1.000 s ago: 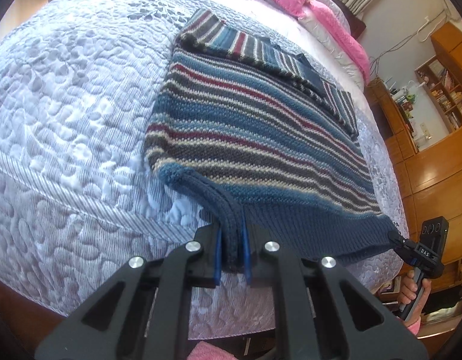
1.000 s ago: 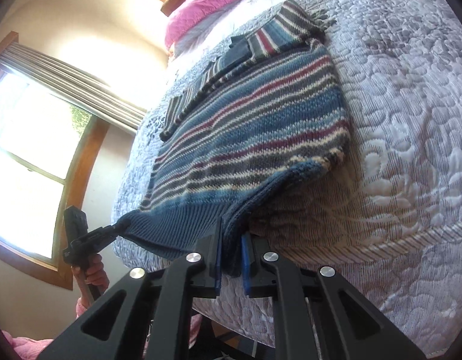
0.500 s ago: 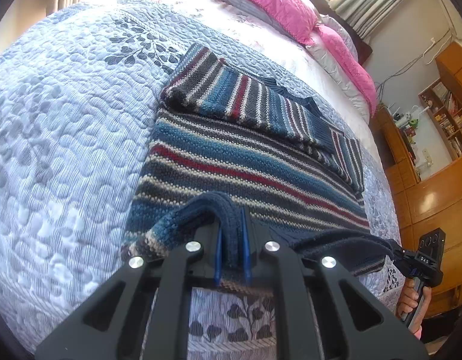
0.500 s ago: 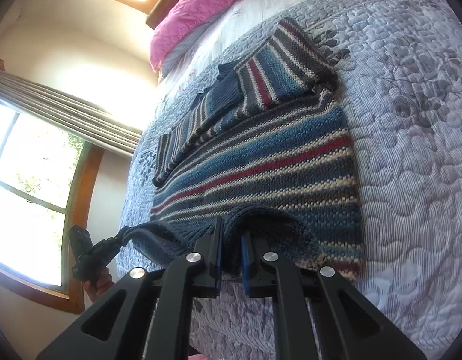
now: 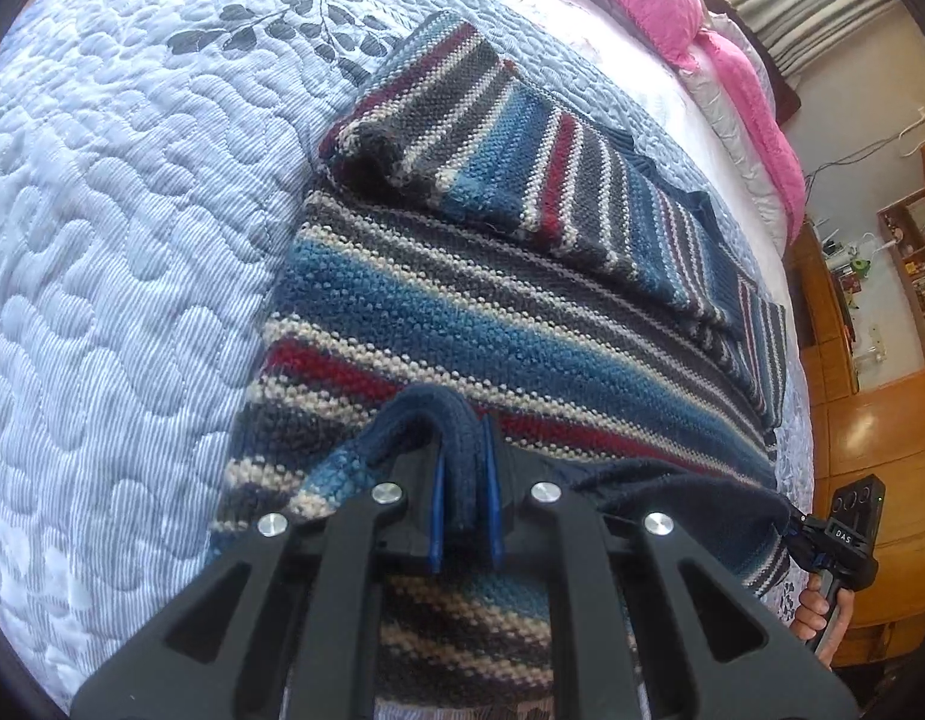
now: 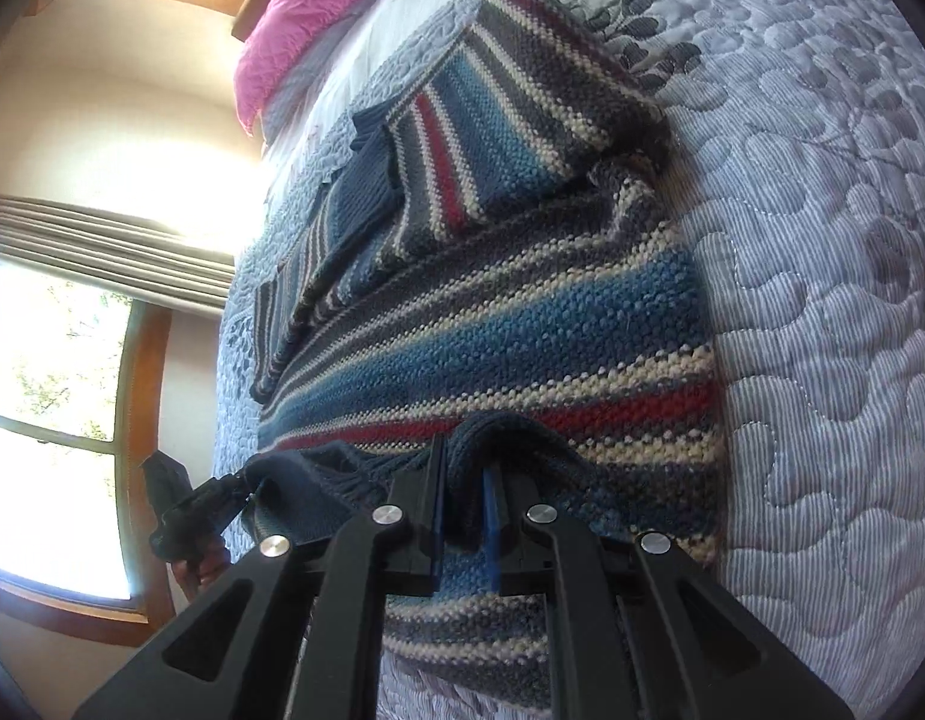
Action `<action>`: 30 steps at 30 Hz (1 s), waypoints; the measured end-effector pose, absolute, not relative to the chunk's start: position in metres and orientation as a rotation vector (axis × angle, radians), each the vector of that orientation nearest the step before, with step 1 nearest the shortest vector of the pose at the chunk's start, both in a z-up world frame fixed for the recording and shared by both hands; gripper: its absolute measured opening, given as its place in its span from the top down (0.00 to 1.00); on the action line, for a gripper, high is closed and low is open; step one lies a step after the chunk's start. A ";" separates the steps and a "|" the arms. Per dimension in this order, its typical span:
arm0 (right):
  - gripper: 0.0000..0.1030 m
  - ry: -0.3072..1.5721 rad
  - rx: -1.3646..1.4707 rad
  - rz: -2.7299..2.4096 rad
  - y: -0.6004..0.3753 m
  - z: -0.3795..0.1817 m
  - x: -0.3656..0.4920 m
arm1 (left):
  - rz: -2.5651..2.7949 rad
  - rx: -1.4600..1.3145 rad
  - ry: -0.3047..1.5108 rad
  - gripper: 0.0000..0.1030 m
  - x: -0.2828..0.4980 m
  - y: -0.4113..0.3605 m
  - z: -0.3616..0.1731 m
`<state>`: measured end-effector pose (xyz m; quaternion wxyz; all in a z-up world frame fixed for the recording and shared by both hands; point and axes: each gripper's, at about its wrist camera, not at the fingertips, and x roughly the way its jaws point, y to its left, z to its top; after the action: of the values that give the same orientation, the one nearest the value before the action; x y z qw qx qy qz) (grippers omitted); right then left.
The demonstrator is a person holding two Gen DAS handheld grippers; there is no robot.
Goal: Fold small clothes
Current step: 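Grasp the hem with the left tool while the right tool grasps it, fold toward the collar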
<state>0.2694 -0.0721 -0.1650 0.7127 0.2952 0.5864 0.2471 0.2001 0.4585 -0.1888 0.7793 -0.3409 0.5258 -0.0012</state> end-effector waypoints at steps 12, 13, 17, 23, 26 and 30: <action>0.57 1.254 0.565 0.569 -0.076 -0.136 0.269 | -0.004 -0.767 1.103 0.38 0.195 0.480 -0.155; 0.38 1.227 0.533 0.525 -0.081 -0.129 0.268 | 0.046 -0.742 1.053 0.22 0.189 0.487 -0.144; 0.37 1.194 0.508 0.491 -0.097 -0.115 0.268 | 0.073 -0.708 0.987 0.23 0.179 0.508 -0.123; 0.37 1.169 0.386 0.544 -0.079 -0.102 0.268 | -0.044 -0.543 1.075 0.23 0.203 0.486 -0.136; 0.37 1.174 0.310 0.553 -0.066 -0.104 0.268 | -0.107 -0.418 1.120 0.23 0.222 0.464 -0.150; 0.37 1.181 0.252 0.574 -0.054 -0.109 0.267 | -0.178 -0.300 1.172 0.23 0.244 0.446 -0.169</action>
<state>0.2669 -0.0541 -0.1093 0.7848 0.1169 0.5475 0.2660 0.2444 0.4457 -0.1695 0.8189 -0.1407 0.5502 -0.0836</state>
